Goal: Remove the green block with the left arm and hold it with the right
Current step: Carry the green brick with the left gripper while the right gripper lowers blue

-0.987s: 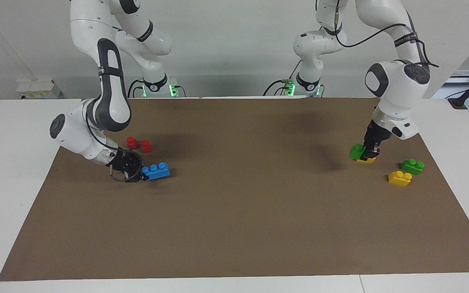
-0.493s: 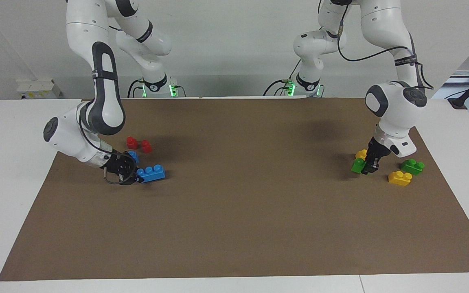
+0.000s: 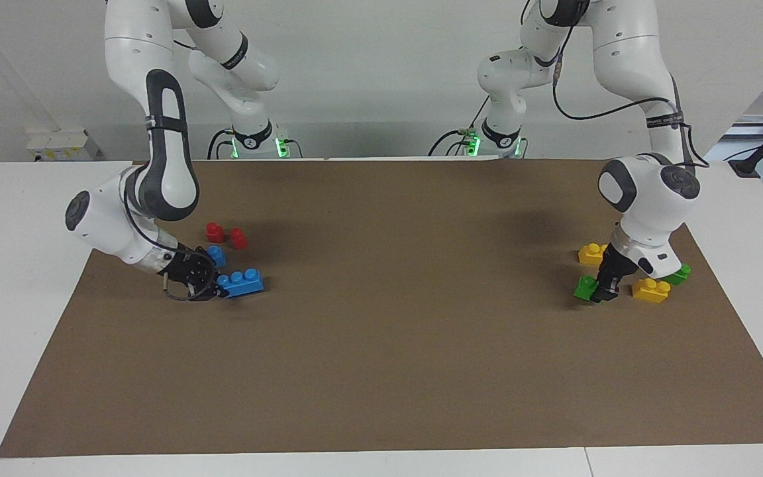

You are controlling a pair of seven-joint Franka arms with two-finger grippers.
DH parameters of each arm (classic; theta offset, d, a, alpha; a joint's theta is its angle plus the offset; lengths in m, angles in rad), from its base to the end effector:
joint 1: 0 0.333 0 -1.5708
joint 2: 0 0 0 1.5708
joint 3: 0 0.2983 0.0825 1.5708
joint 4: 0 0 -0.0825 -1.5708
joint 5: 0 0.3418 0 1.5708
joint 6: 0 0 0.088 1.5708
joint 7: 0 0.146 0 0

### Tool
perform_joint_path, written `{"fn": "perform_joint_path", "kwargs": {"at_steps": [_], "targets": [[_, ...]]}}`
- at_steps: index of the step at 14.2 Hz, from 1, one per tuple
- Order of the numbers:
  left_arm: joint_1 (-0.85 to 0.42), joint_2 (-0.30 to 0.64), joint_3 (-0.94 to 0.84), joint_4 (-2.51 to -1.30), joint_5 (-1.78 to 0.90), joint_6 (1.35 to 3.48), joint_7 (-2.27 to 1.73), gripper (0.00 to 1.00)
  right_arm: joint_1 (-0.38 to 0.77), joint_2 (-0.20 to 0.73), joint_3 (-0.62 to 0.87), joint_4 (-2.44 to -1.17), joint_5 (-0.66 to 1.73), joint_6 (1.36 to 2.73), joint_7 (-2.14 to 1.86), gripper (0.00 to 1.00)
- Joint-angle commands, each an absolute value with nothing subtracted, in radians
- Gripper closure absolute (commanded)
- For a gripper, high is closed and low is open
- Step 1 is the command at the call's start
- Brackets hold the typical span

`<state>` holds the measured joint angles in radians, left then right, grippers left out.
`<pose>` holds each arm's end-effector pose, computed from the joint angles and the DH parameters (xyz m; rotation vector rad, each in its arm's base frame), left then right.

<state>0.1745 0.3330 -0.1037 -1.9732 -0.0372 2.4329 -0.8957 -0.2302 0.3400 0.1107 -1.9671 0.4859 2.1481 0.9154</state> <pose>0.5886 0.0425 0.2872 2.6606 1.4552 0.1420 0.5559 -0.0329 0.2690 -2.1802 1.7279 0.4365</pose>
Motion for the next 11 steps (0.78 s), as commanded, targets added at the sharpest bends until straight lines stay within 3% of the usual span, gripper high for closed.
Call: {"fn": "perform_joint_path", "kwargs": {"at_steps": [1,6,7,8,9,11], "targets": [[0.184,0.373,-0.109,-1.942,-0.037,2.442,-0.844,1.0,-0.244,0.344,0.123,-1.991,0.474,2.195,0.896,1.0],[0.186,0.394,-0.109,-1.948,-0.034,2.459,-0.796,1.0,-0.244,0.341,0.121,-2.0,0.474,2.201,0.897,1.0],[0.186,0.394,-0.109,-1.948,-0.034,2.459,-0.796,1.0,-0.242,0.341,0.121,-2.0,0.474,2.201,0.9,0.88],[0.186,0.394,-0.109,-1.948,-0.034,2.457,-0.796,0.73,-0.242,0.341,0.121,-2.0,0.472,2.201,0.9,0.48],[0.186,0.394,-0.107,-1.947,-0.034,2.454,-0.796,0.49,-0.242,0.341,0.121,-1.999,0.471,2.201,0.9,0.32],[0.186,0.394,-0.104,-1.947,-0.032,2.448,-0.798,0.42,-0.244,0.341,0.121,-1.99,0.465,2.191,0.902,0.28]]}}
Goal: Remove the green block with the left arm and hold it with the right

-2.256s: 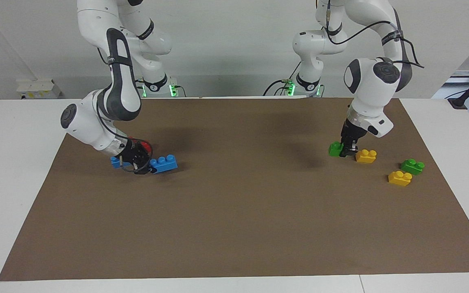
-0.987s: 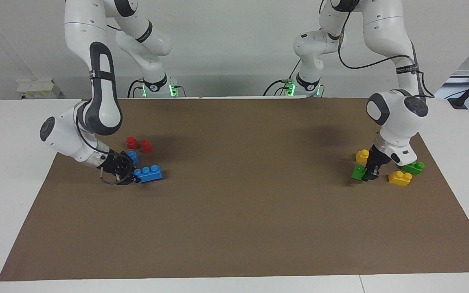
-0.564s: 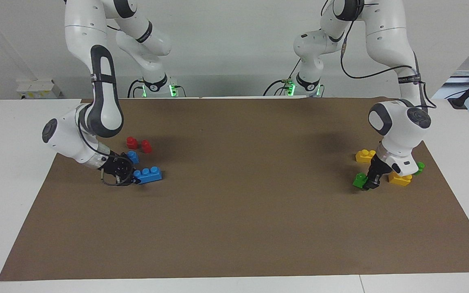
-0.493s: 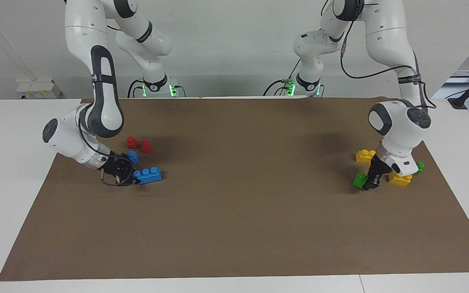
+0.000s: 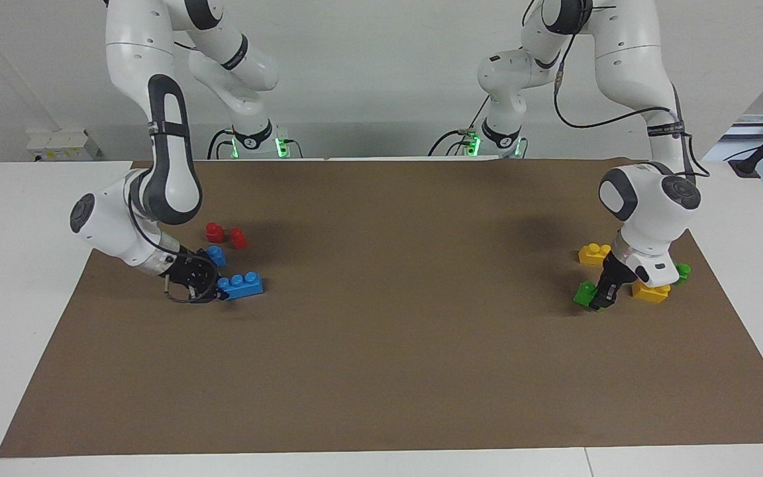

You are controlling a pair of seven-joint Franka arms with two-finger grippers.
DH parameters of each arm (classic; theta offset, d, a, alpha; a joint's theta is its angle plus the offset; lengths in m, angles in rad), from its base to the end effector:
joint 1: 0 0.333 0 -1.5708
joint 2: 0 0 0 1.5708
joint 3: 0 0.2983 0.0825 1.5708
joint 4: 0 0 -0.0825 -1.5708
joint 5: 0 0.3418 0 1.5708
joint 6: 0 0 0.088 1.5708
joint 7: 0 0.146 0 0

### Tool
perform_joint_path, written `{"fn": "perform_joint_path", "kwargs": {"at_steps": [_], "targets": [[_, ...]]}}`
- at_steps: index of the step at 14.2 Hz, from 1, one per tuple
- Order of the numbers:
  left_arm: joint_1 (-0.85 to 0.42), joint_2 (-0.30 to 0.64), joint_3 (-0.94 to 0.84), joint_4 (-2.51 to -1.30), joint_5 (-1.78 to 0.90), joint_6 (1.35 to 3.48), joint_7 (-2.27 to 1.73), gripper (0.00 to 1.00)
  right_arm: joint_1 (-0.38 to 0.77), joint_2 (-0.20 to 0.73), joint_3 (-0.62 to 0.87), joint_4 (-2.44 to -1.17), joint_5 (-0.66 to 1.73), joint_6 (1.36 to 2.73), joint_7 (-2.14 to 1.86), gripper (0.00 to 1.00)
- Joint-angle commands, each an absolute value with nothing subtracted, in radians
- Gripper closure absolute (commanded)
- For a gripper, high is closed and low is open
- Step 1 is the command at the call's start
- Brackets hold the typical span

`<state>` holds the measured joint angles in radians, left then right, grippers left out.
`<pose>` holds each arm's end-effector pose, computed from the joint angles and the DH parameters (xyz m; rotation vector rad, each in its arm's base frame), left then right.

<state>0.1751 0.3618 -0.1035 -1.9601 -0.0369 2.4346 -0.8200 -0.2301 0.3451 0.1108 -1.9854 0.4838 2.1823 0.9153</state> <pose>0.5913 0.0432 0.2758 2.7190 1.3591 0.1274 0.5543 -0.0350 0.2609 -2.1781 1.7432 0.4184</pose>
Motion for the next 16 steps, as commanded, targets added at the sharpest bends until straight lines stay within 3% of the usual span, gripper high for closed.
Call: {"fn": "perform_joint_path", "kwargs": {"at_steps": [1,3,4,8,13,16], "targets": [[0.186,0.394,-0.104,-1.945,-0.032,2.447,-0.799,0.38,-0.244,0.339,0.121,-1.982,0.463,2.181,0.903,0.26],[0.186,0.393,-0.103,-1.942,-0.031,2.435,-0.801,0.06,-0.242,0.328,0.121,-1.964,0.44,2.154,0.91,0.26],[0.186,0.39,-0.103,-1.933,-0.02,2.415,-0.799,0.0,-0.242,0.327,0.117,-1.944,0.422,2.128,0.91,0.23],[0.192,0.365,-0.104,-1.842,-0.011,2.257,-0.795,0.0,-0.242,0.307,0.104,-1.872,0.361,2.008,0.937,0.17],[0.187,0.285,-0.106,-1.841,-0.012,2.195,-0.795,0.0,-0.238,0.22,0.113,-1.821,0.221,1.898,0.92,0.17],[0.173,0.252,-0.11,-1.83,-0.006,2.14,-0.795,0.0,-0.222,0.186,0.114,-1.764,0.201,1.816,0.847,0.12]]}}
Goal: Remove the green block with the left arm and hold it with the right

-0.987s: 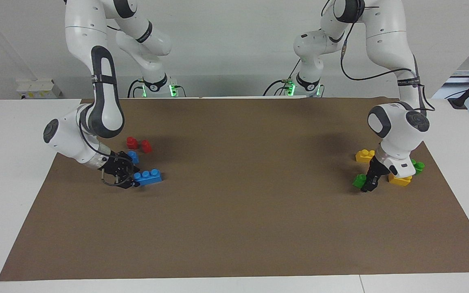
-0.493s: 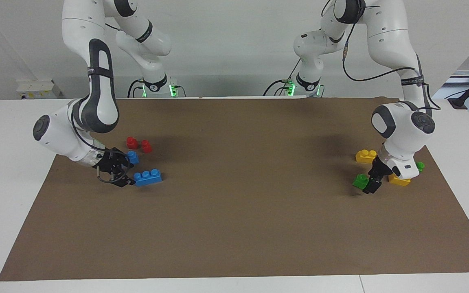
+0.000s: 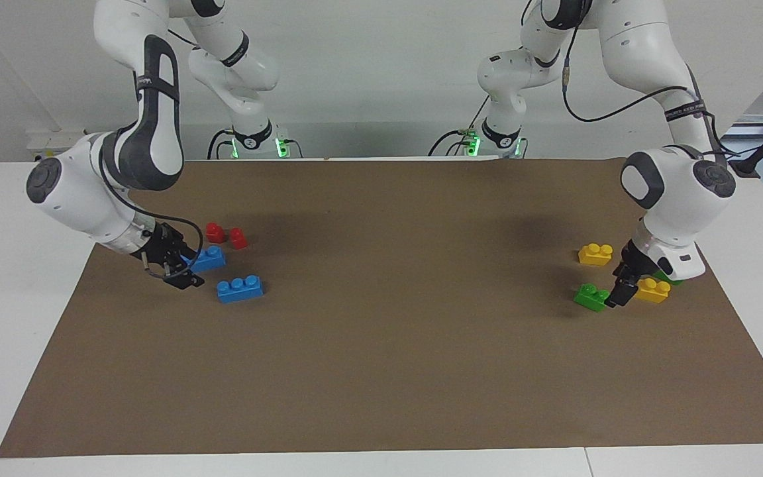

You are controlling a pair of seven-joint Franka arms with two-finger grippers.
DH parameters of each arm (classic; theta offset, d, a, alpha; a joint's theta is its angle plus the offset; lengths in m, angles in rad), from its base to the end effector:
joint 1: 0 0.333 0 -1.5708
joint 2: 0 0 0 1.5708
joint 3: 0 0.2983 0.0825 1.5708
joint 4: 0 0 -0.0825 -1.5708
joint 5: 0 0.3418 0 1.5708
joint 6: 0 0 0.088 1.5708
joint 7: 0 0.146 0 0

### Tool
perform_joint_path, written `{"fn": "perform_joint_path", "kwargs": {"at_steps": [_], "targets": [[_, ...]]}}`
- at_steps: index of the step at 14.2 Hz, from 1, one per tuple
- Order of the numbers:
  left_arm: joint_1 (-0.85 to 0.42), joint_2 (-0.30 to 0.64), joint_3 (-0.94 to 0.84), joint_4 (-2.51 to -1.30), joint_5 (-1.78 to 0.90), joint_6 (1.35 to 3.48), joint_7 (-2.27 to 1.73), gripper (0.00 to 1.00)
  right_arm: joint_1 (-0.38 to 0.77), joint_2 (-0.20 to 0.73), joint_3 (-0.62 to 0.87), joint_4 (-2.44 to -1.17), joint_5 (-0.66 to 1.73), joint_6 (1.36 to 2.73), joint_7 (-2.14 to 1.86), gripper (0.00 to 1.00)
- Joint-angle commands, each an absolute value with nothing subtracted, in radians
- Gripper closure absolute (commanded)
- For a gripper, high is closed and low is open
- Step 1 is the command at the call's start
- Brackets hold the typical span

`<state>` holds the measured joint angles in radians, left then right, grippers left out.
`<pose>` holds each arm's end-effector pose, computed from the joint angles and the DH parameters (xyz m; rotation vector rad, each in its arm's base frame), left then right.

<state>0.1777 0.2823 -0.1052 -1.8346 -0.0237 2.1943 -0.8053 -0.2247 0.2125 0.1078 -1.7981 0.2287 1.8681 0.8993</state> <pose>0.5946 0.0446 0.3517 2.7638 1.3286 0.0860 0.5545 -0.0416 0.3832 -2.5228 1.5466 0.3287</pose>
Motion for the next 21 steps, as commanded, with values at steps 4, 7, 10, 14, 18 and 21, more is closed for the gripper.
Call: {"fn": "perform_joint_path", "kwargs": {"at_steps": [4,7,10,14,18,21], "targets": [[0.146,0.222,-0.118,-1.778,0.038,2.03,-0.718,0.0,-0.221,0.12,0.118,-1.721,0.16,1.738,0.706,0.0],[0.114,0.21,-0.118,-1.714,0.051,1.938,-0.68,0.0,-0.203,0.052,0.121,-1.718,0.137,1.698,0.544,0.0],[0.114,0.18,-0.147,-1.707,0.058,1.895,-0.618,0.0,-0.177,0.002,0.123,-1.717,0.111,1.645,0.396,0.0],[0.114,0.127,-0.169,-1.704,0.058,1.847,-0.461,0.0,-0.109,-0.015,0.124,-1.658,0.029,1.527,0.224,0.0],[0.117,0.049,-0.166,-1.701,0.054,1.757,-0.221,0.0,-0.086,-0.002,0.127,-1.594,-0.006,1.486,0.144,0.0],[0.117,0.018,-0.167,-1.694,0.048,1.688,-0.178,0.0,-0.089,0.003,0.126,-1.586,-0.008,1.519,0.146,0.0]]}}
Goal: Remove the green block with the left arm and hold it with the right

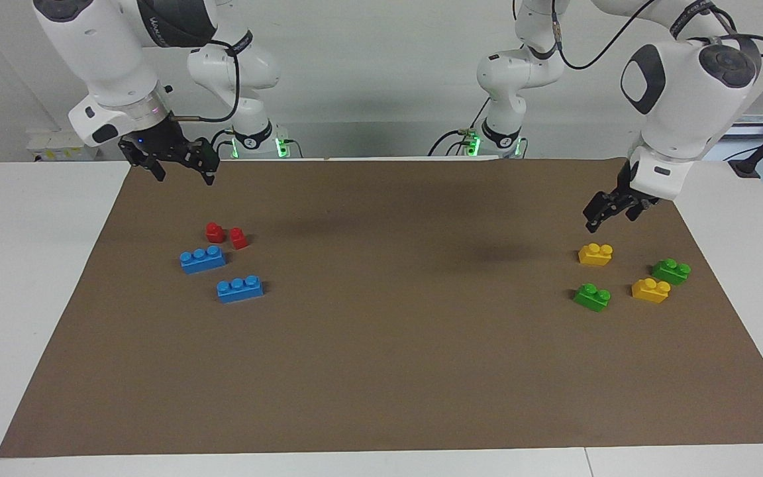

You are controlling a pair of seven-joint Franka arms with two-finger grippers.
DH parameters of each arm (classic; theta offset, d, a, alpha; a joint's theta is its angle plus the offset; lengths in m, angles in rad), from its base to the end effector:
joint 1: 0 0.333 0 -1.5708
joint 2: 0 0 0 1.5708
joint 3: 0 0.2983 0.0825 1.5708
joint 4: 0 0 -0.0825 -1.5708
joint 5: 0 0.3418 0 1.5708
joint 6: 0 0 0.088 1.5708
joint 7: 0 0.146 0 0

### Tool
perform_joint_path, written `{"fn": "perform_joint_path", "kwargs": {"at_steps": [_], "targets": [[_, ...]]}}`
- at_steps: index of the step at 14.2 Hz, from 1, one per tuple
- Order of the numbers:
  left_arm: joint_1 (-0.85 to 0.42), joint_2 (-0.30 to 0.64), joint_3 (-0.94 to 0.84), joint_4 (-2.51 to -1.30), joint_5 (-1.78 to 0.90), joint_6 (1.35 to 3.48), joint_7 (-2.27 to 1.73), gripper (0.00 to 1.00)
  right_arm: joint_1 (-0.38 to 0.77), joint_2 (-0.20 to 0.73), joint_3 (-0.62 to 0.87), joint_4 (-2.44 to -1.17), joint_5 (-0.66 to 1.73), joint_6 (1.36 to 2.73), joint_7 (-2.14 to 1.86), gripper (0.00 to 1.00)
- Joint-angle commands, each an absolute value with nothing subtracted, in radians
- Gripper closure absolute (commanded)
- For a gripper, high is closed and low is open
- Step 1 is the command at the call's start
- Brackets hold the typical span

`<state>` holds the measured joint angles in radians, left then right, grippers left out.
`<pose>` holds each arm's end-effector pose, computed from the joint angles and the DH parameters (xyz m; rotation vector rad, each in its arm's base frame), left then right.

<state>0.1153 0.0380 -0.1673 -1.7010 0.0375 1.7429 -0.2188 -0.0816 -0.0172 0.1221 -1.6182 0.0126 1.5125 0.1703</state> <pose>0.5326 -0.0217 0.5067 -3.1018 -0.2496 -0.0133 0.4958 0.0224 0.5516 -3.1307 0.2034 0.1401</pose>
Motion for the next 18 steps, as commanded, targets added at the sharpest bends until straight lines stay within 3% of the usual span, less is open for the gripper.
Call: {"fn": "perform_joint_path", "kwargs": {"at_steps": [1,5,11,18], "targets": [[0.117,0.018,-0.169,-1.678,0.046,1.646,-0.167,0.0,-0.092,0.003,0.126,-1.586,-0.009,1.526,0.146,0.0],[0.118,0.015,-0.167,-1.62,-0.001,1.528,-0.153,0.0,-0.101,0.005,0.126,-1.589,-0.009,1.534,0.159,0.0],[0.117,-0.014,-0.163,-1.62,-0.017,1.523,-0.141,0.0,-0.097,0.005,0.126,-1.589,-0.034,1.531,0.241,0.0],[0.118,-0.026,-0.158,-1.62,-0.026,1.52,-0.046,0.0,-0.103,0.009,0.124,-1.588,-0.037,1.536,0.052,0.0]]}}
